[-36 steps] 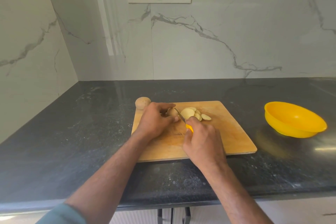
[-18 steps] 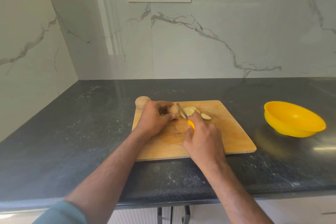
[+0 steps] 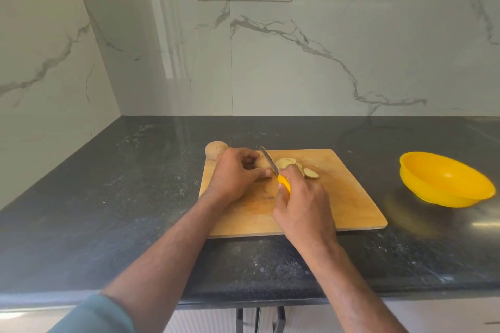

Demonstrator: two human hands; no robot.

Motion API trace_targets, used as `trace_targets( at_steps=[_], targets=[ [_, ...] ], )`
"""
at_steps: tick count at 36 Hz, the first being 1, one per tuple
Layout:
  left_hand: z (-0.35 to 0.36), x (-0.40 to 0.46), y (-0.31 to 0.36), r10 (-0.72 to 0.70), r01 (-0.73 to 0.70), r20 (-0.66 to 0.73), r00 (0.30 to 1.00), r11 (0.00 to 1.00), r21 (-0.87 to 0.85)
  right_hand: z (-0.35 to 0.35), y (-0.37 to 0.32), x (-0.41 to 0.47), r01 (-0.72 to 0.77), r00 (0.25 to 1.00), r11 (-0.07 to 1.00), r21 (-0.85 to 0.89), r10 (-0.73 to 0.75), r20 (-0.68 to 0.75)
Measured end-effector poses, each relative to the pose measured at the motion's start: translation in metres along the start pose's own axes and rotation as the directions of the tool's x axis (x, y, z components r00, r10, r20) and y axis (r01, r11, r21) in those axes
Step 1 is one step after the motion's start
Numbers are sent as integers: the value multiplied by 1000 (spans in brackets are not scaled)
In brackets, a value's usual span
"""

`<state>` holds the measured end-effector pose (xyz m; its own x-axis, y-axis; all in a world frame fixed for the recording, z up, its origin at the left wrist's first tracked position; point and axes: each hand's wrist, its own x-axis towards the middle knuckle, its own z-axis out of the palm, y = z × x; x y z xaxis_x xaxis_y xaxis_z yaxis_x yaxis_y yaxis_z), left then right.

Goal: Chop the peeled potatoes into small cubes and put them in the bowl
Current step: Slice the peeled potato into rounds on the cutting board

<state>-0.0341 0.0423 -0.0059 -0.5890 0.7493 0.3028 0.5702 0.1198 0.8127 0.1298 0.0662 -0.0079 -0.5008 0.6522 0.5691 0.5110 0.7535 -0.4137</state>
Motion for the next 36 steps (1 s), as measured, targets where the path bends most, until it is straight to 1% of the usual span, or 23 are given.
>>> trace_targets(
  at_steps=[11,20,24,36],
  targets=[
    [-2,-2,2,40,-41,18,999,998,46,-2,-1,0,-23,1000,1000,-4,23,20],
    [0,-2,3,44,-44,6,999,998,44,-3,-2,-1,-15,999,1000,-22,15,36],
    [1,-1,1,18,-18,-3,1000,1000,21,-4,-3,0,-25,998,999,-33,27,50],
    [2,0,3,37,-37,9,999,999,35,-5,-5,2,-11,997,999,-52,15,78]
  ],
)
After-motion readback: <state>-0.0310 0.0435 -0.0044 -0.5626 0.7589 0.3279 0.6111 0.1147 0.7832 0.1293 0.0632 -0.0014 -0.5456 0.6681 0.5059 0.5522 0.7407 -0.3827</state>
